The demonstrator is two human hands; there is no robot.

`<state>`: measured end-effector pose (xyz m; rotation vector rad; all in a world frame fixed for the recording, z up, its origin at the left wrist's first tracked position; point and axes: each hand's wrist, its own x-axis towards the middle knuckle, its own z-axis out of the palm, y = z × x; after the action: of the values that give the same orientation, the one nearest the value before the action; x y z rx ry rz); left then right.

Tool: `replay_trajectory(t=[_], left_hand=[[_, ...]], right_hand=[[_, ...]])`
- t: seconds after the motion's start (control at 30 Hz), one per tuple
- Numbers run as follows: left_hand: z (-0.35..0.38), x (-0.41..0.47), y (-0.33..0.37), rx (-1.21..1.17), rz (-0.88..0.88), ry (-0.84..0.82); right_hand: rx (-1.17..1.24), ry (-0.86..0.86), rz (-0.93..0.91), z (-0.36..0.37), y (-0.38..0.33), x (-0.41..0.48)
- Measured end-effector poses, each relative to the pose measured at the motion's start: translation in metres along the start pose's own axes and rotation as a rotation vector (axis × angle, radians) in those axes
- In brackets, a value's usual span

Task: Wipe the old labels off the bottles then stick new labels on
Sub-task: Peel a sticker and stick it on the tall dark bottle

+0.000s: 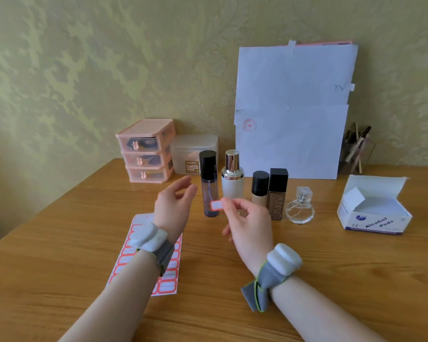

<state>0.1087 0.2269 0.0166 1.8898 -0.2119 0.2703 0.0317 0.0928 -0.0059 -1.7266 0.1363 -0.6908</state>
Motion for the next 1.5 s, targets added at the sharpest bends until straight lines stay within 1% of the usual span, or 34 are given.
replay_trajectory(t=[0.1, 0.17, 0.27, 0.43, 0.53, 0.67, 0.73, 0.87, 1.0, 1.2, 1.33, 1.5], left_hand=[[0.009, 0.011, -0.003, -0.078, 0.015, -0.164], [0.015, 0.015, -0.005, -0.111, 0.067, -0.223], [0.020, 0.018, -0.007, -0.143, 0.104, -0.267], [0.020, 0.018, -0.013, -0.097, 0.163, -0.252], [0.012, 0.014, -0.014, -0.150, 0.122, -0.287], [0.003, 0.001, -0.013, -0.365, 0.002, -0.304], [0.000, -0.004, -0.012, -0.433, -0.049, -0.332], [0.001, -0.007, -0.008, -0.438, -0.083, -0.437], [0.004, -0.010, -0.006, -0.456, -0.131, -0.490], [0.004, -0.011, -0.004, -0.506, -0.229, -0.541], [0.003, -0.010, -0.003, -0.526, -0.232, -0.581], [0.002, -0.010, -0.004, -0.512, -0.239, -0.553]], right_hand=[[-0.011, 0.008, 0.016, -0.004, 0.002, 0.002], [0.004, 0.019, 0.023, -0.005, 0.003, 0.003], [0.003, 0.022, 0.026, -0.005, 0.005, 0.004], [-0.002, 0.024, 0.024, -0.005, 0.006, 0.002], [0.017, 0.025, 0.020, -0.006, 0.002, 0.001], [0.112, 0.016, 0.022, -0.005, -0.005, 0.003], [0.134, -0.011, 0.011, -0.006, -0.006, 0.005], [0.169, -0.042, 0.010, -0.008, -0.002, 0.007], [0.156, -0.032, 0.023, -0.009, 0.001, 0.006], [0.146, -0.013, 0.021, -0.008, 0.000, 0.003], [0.125, -0.027, 0.014, -0.010, -0.001, 0.002], [0.095, -0.050, 0.000, -0.008, 0.001, 0.002]])
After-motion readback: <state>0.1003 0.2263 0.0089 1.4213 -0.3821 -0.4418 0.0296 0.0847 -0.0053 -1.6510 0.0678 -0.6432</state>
